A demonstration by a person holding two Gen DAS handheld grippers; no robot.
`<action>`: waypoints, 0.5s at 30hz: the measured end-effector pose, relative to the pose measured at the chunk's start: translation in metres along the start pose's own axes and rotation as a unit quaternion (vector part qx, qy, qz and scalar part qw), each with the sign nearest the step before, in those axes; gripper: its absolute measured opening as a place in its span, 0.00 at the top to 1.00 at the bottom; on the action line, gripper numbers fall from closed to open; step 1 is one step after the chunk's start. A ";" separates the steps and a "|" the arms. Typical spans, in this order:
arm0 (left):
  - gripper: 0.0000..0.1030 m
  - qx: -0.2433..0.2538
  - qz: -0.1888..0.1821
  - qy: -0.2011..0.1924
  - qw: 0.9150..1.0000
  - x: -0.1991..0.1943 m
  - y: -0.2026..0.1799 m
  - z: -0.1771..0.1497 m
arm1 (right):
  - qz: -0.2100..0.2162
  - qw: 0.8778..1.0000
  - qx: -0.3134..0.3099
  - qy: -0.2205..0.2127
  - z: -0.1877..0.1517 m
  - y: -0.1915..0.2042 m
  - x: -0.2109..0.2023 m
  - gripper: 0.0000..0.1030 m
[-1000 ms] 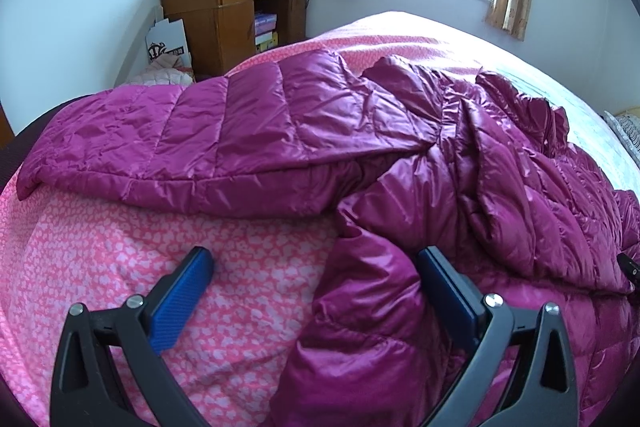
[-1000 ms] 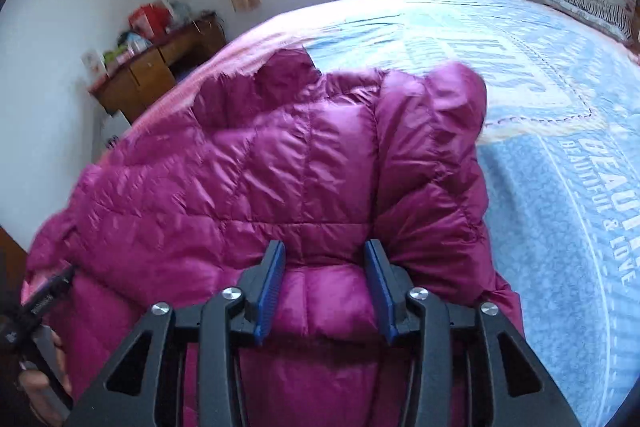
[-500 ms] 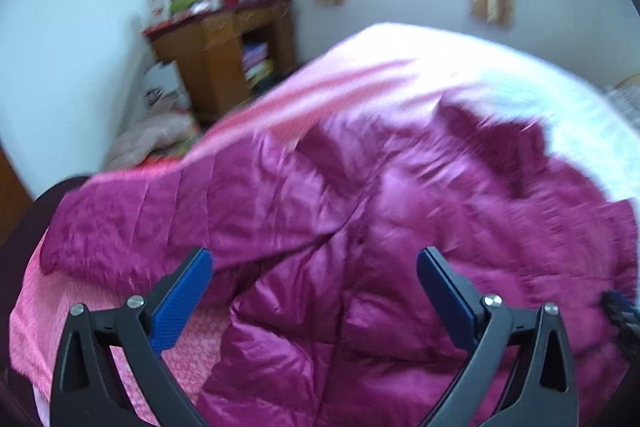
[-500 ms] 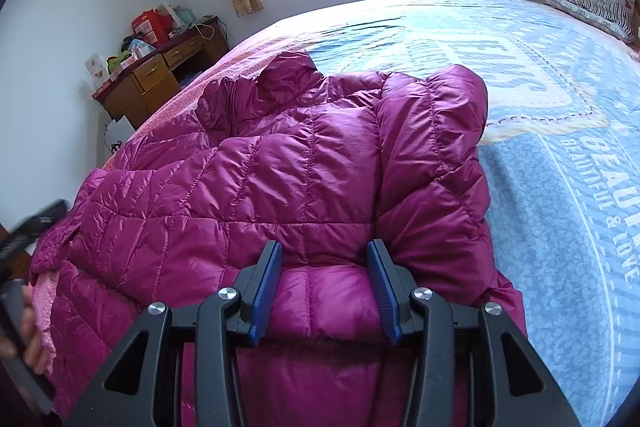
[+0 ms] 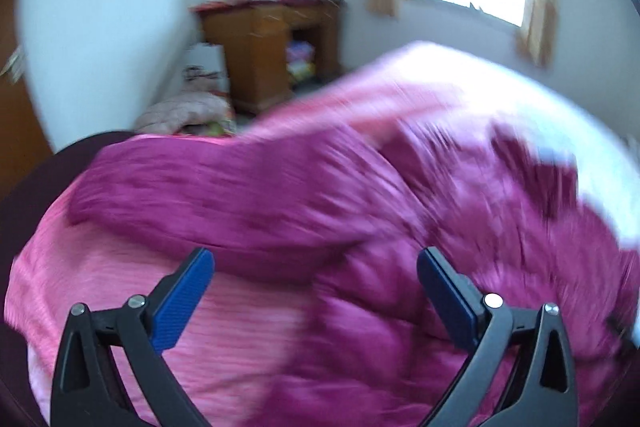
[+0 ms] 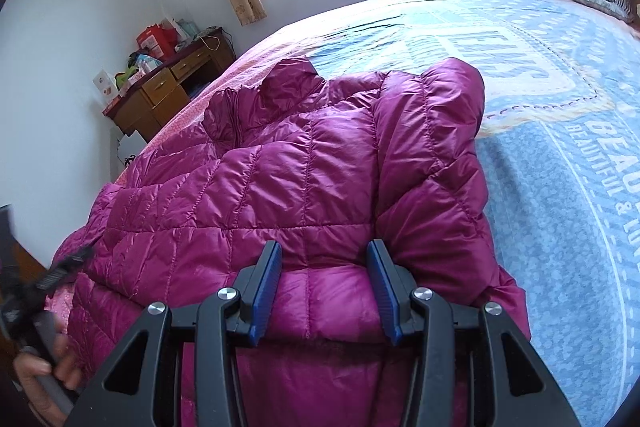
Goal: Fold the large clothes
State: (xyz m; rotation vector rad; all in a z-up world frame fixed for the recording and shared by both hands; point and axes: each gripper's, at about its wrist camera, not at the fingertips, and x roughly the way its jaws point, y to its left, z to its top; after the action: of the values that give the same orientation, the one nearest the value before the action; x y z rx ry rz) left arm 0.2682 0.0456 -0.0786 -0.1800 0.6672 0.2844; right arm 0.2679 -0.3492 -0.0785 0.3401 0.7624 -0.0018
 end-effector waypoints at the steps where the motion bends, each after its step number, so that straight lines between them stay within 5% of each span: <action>1: 0.00 -0.046 0.009 -0.011 0.999 -0.006 0.027 0.008 | 0.000 1.000 0.000 0.000 0.000 0.000 0.000 0.55; 7: 0.00 -0.224 0.069 0.018 0.972 0.018 0.137 0.031 | 0.000 1.000 0.000 0.000 0.000 0.000 0.001 0.55; 11: 0.03 -0.324 0.045 0.052 0.944 0.049 0.182 0.026 | -0.001 1.000 0.000 0.000 0.000 0.000 0.001 0.55; 15: 0.20 -0.350 0.037 0.068 0.934 0.074 0.194 0.024 | -0.002 1.000 0.000 0.000 0.000 0.000 0.001 0.55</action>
State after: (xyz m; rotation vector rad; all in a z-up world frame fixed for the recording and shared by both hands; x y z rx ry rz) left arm 0.2762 0.2504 -0.1208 -0.8651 0.6887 0.5816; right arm 0.2686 -0.3490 -0.0789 0.3378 0.7626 -0.0054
